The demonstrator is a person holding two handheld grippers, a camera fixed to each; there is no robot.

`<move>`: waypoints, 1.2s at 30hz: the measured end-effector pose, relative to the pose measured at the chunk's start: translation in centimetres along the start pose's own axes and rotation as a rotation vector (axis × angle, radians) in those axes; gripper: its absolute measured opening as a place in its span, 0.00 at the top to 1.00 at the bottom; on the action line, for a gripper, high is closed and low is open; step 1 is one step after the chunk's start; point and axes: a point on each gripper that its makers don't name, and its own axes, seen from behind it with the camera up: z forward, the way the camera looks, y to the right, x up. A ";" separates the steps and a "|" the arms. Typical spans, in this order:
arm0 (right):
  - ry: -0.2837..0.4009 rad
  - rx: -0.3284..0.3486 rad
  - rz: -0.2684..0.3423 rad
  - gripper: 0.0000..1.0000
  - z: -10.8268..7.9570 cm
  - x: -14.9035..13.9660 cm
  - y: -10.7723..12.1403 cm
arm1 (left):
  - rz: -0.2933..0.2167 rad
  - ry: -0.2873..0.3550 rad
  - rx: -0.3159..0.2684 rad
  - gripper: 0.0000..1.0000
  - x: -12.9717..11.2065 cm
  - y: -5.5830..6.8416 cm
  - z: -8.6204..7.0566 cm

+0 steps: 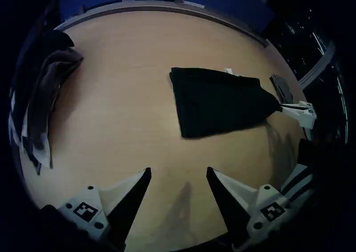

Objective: Fold towel

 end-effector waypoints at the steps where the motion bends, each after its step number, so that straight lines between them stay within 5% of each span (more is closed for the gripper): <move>1: 0.009 0.005 -0.008 0.97 -0.2 0.6 -0.3 | -0.001 0.001 0.000 0.08 0.0 0.0 -0.1; 18: 0.109 0.088 -0.151 0.97 -0.1 8.8 -6.1 | -0.019 0.029 0.007 0.08 0.0 -0.8 -1.6; 36: 0.083 0.164 -0.279 0.97 1.8 10.2 -11.5 | -0.055 0.052 0.018 0.08 -0.6 -2.4 -3.2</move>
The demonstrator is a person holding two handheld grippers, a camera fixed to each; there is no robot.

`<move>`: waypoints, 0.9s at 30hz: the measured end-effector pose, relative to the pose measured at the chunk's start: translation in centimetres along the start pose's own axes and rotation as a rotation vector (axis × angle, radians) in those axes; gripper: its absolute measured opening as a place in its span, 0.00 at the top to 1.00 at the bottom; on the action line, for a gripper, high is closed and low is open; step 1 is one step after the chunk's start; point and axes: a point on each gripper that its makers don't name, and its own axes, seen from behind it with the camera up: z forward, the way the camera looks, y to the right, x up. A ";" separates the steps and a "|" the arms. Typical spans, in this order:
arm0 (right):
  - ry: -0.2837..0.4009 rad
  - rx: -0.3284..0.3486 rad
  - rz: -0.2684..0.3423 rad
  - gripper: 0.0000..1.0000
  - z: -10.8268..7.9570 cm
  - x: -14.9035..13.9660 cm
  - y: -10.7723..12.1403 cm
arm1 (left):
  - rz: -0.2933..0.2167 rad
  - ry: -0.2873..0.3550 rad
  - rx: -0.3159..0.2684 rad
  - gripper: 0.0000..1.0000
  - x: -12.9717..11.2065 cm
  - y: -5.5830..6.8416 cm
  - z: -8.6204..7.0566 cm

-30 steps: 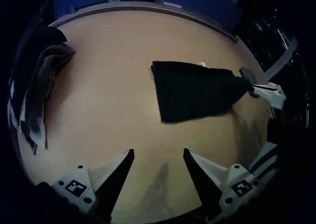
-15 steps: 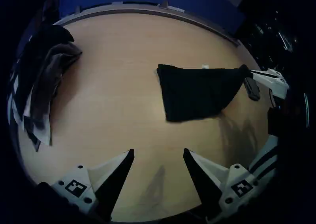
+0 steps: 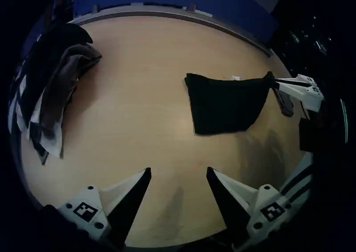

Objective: Fold towel

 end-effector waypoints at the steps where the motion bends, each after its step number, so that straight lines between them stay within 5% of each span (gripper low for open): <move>1: -0.002 0.006 -0.004 0.97 0.2 0.1 -0.2 | -0.001 0.001 0.001 0.08 0.0 -0.1 -0.1; 18: -0.060 0.155 -0.115 0.97 5.2 -0.1 -6.8 | -0.044 0.009 0.024 0.08 -0.8 -2.2 -1.0; 27: -0.137 0.228 -0.155 0.97 8.1 -2.8 -9.5 | -0.071 0.011 0.032 0.08 -1.3 -3.0 -0.9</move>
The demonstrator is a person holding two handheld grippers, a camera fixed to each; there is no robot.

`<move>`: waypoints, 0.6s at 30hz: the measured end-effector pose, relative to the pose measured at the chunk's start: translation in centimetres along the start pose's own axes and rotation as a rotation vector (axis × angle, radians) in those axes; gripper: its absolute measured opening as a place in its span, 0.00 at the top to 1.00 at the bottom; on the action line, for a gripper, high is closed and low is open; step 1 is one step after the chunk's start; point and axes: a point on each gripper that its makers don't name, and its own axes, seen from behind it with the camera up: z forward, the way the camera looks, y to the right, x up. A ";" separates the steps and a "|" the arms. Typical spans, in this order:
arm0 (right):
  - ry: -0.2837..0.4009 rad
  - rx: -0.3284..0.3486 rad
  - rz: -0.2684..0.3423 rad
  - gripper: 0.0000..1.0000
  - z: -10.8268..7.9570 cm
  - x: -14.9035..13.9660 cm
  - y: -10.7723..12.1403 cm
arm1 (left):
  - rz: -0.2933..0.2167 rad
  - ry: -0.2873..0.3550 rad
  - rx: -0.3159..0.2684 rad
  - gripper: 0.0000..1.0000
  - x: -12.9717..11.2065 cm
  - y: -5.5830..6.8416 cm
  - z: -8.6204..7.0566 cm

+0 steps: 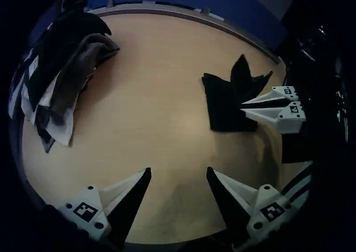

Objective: Fold towel

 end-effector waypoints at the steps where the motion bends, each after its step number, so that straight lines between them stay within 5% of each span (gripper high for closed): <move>1: -0.006 0.005 0.004 0.97 0.4 -0.3 -0.2 | -0.002 0.000 0.000 0.08 0.0 0.0 0.1; 6: -0.023 0.020 0.032 0.97 2.0 -1.1 -0.8 | -0.007 -0.001 -0.004 0.08 -0.3 0.0 0.4; 18: -0.021 0.042 0.066 0.93 1.8 -1.3 -1.1 | 0.004 -0.004 -0.010 0.08 0.1 0.4 0.8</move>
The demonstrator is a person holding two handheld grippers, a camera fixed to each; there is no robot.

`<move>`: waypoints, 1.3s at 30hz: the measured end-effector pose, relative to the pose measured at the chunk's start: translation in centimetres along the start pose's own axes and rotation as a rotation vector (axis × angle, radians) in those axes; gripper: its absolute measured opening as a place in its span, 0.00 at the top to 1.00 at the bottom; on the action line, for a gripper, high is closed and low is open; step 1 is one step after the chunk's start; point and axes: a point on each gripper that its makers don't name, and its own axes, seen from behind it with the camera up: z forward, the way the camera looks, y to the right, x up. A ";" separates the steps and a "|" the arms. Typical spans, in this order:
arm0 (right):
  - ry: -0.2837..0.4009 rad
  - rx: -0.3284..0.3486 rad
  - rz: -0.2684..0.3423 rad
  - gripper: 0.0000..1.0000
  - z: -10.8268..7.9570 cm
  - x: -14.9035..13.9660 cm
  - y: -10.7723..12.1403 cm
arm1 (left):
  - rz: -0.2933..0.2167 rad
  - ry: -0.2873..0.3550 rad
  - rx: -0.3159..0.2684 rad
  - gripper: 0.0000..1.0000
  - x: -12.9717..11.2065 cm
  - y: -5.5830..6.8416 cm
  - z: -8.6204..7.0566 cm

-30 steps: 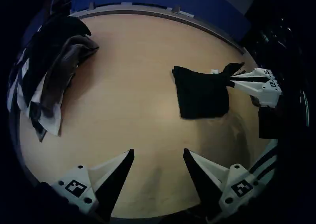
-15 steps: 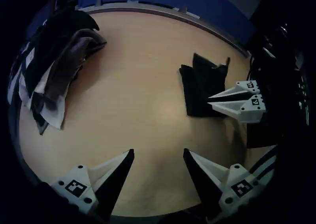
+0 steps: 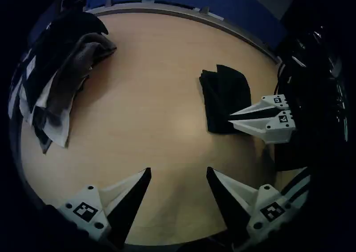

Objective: Fold towel

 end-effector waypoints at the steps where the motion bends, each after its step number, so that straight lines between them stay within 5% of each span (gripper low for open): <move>1: 0.001 0.000 0.002 0.90 0.1 0.0 0.0 | 0.002 0.000 0.000 0.08 0.1 0.1 0.0; 5: 0.029 0.004 0.008 0.44 -0.1 0.3 -0.2 | 0.007 -0.001 0.000 0.08 0.3 0.4 -0.1; 11: 0.090 -0.024 0.034 0.18 -1.9 1.1 0.5 | 0.010 -0.003 0.001 0.08 0.3 0.7 -0.1; 18: 0.097 -0.139 0.085 0.15 -4.3 -1.3 4.0 | 0.009 0.000 -0.001 0.08 0.4 1.1 -0.3; 24: 0.082 -0.170 0.138 0.15 -5.6 -4.0 5.2 | 0.011 -0.001 -0.005 0.08 0.4 1.5 0.0; 39: 0.028 -0.201 0.130 0.15 -5.0 -7.0 5.4 | 0.026 0.007 -0.014 0.08 1.1 2.5 -0.3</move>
